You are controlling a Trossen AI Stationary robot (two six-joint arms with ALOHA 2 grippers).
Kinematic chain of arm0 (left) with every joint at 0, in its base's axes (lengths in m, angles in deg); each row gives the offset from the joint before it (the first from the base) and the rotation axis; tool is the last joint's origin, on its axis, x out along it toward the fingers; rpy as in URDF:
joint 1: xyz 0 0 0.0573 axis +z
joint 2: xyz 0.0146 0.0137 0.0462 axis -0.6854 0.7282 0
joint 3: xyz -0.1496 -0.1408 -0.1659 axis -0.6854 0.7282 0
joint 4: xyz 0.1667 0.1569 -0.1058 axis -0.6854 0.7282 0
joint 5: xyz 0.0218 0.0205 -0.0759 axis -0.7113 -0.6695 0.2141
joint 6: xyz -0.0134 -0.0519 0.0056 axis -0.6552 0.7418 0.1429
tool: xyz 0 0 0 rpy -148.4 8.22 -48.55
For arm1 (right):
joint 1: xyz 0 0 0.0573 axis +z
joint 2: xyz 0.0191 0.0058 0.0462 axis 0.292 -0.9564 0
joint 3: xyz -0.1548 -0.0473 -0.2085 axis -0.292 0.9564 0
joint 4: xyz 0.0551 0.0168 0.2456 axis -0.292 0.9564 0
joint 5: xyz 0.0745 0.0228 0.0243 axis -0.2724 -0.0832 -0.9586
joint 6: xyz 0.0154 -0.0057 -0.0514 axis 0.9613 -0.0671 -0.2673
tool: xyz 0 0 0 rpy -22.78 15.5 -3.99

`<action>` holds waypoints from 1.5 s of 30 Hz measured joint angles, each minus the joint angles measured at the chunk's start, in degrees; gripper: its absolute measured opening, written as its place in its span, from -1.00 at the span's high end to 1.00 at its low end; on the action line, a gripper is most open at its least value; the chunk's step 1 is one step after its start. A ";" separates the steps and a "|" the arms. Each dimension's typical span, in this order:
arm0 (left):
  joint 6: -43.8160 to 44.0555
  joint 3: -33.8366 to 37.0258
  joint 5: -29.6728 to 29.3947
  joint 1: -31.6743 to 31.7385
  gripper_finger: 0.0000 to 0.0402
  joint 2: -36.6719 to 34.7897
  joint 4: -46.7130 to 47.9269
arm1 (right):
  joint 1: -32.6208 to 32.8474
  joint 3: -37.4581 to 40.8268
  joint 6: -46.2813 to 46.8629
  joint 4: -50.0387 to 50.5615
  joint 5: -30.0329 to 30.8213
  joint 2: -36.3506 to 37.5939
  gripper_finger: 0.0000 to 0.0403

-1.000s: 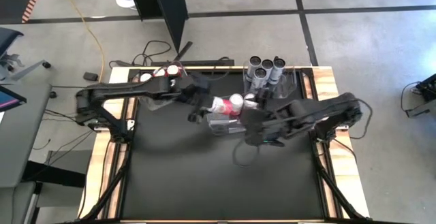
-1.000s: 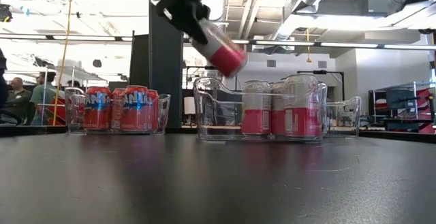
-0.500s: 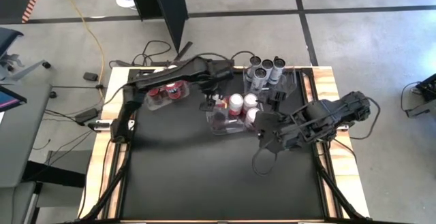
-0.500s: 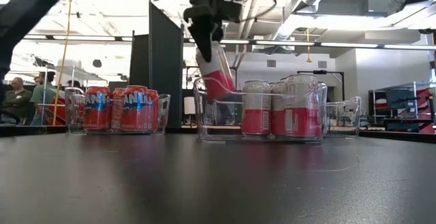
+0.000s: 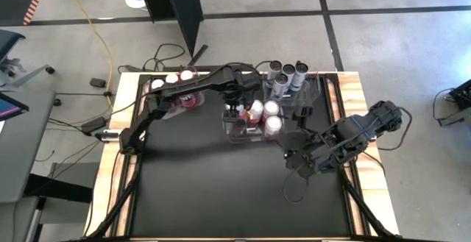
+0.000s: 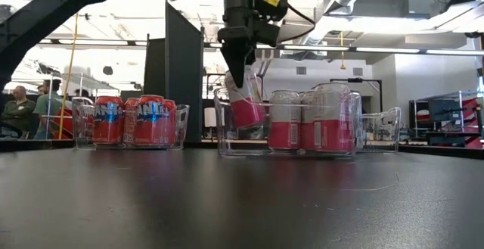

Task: Sort soda cans
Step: Adjust the pink-white soda can

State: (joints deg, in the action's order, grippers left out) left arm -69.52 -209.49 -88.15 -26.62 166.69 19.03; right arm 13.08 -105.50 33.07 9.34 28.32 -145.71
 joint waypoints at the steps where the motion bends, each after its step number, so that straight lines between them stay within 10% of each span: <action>1: 0.55 0.06 -0.03 0.04 -0.47 0.00 0.05 | 0.01 0.00 0.50 0.10 0.06 0.00 -0.84; 37: -5.09 -0.05 -6.88 0.72 -0.47 5.57 -7.36 | 11.08 0.00 9.57 0.45 0.98 -1.89 -0.84; 45: -6.40 -0.22 -8.35 0.72 -0.80 5.35 -9.46 | 11.08 0.00 9.56 0.92 0.69 -2.58 -0.84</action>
State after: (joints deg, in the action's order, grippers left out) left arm -75.91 -209.71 -96.50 -25.90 172.04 9.57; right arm 24.17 -105.50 42.63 10.27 29.01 -148.29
